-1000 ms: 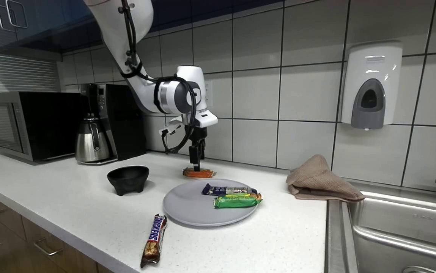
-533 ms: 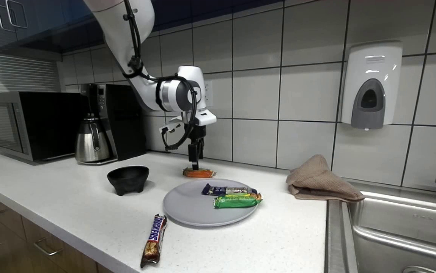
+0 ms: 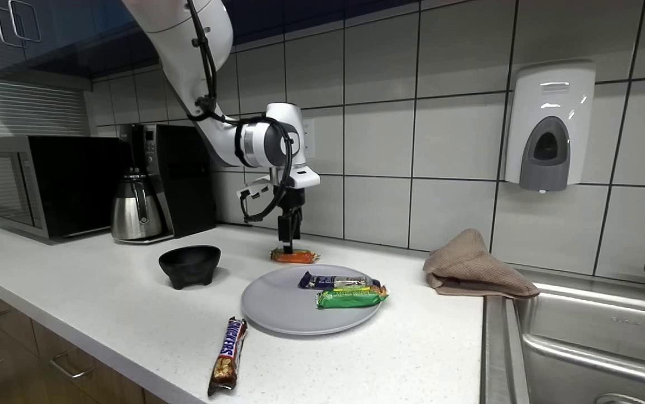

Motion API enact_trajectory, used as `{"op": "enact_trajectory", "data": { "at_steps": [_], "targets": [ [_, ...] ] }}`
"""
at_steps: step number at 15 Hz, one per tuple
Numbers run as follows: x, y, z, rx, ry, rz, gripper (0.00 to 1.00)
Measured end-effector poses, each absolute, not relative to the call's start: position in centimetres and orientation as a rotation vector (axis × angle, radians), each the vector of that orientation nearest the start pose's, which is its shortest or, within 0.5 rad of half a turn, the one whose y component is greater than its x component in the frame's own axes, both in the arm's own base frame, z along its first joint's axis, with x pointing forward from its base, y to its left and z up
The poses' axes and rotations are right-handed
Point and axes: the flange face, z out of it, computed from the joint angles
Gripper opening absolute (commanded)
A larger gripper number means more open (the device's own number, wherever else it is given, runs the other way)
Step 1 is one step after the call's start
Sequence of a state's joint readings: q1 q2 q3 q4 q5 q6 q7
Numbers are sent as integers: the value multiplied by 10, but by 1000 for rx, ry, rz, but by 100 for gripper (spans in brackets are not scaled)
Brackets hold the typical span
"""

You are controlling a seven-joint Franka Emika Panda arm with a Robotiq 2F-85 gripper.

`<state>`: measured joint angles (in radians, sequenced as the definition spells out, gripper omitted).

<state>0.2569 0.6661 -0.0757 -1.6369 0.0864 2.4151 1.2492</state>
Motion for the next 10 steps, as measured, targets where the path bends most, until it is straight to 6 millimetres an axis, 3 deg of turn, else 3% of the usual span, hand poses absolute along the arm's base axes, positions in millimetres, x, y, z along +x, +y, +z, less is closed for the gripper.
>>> {"op": "enact_trajectory", "data": {
  "at_steps": [10],
  "targets": [
    [700,136,225,-2606,1654,-76,100]
  ]
}}
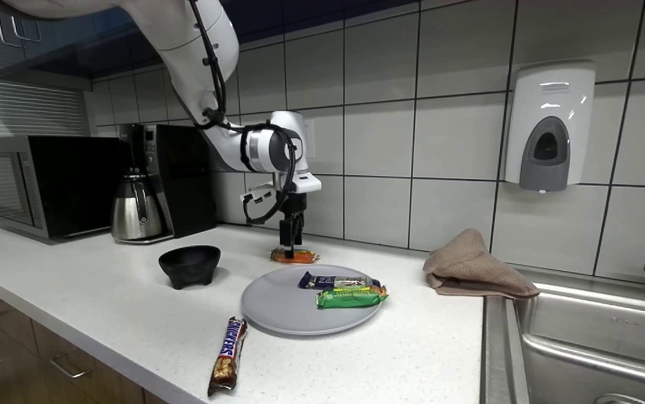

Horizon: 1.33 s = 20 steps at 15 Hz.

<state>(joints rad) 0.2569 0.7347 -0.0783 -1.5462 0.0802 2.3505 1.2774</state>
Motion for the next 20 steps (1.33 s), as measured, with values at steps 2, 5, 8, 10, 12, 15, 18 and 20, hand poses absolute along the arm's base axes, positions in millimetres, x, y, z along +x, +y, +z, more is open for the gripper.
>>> {"op": "enact_trajectory", "data": {
  "at_steps": [2,5,8,10,12,15,18,20],
  "targets": [
    [702,137,222,-2609,1662,-66,100],
    [705,138,219,-2612,1670,-56,73],
    [707,139,216,-2617,1673,-47,49],
    [708,139,216,-2617,1674,-46,34],
    [710,140,215,-2617,1674,-47,19],
    [712,141,217,-2615,1673,-50,17],
    [713,141,218,-2613,1671,-54,17],
    [713,142,220,-2612,1668,-59,17]
  ]
}}
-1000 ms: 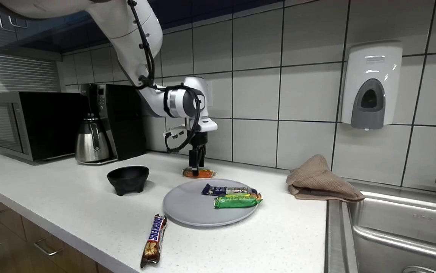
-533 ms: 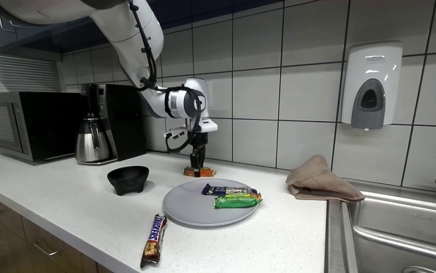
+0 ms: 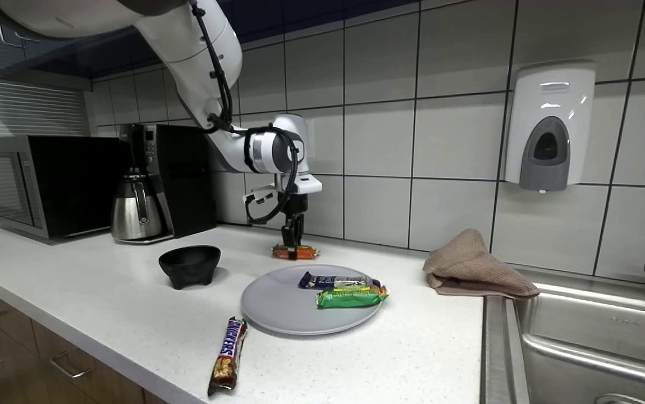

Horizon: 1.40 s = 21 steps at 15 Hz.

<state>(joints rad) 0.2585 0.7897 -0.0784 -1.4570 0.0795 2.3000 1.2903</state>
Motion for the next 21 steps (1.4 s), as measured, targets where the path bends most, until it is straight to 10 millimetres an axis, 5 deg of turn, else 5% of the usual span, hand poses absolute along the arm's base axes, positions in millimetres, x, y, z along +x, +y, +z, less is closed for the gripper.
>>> {"op": "enact_trajectory", "data": {
  "at_steps": [10,21],
  "targets": [
    [712,153,244,-2587,1669,-90,17],
    [678,121,260,-2600,1734,-98,17]
  ]
}}
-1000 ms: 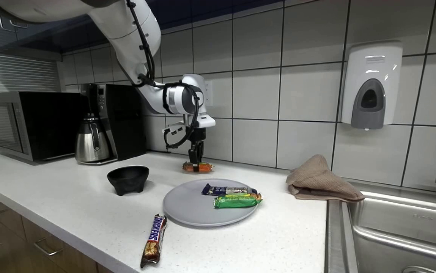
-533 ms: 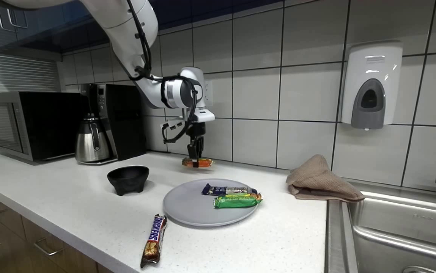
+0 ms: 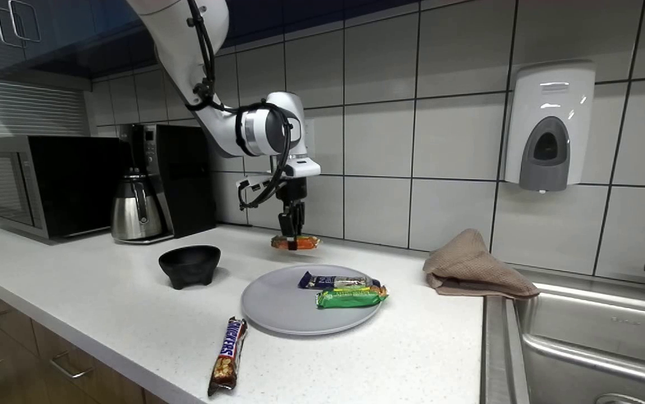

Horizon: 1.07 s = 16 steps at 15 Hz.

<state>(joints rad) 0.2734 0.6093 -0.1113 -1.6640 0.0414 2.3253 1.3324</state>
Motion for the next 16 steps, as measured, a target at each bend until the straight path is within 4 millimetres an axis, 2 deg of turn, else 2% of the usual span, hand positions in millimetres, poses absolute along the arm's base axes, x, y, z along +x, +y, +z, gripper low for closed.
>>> {"op": "enact_trajectory", "data": {
  "at_steps": [9,16],
  "targets": [
    [651,81,257,-2586,1817,-92,17],
    [647,49,251,-2548,1898,-84,17]
  ]
}}
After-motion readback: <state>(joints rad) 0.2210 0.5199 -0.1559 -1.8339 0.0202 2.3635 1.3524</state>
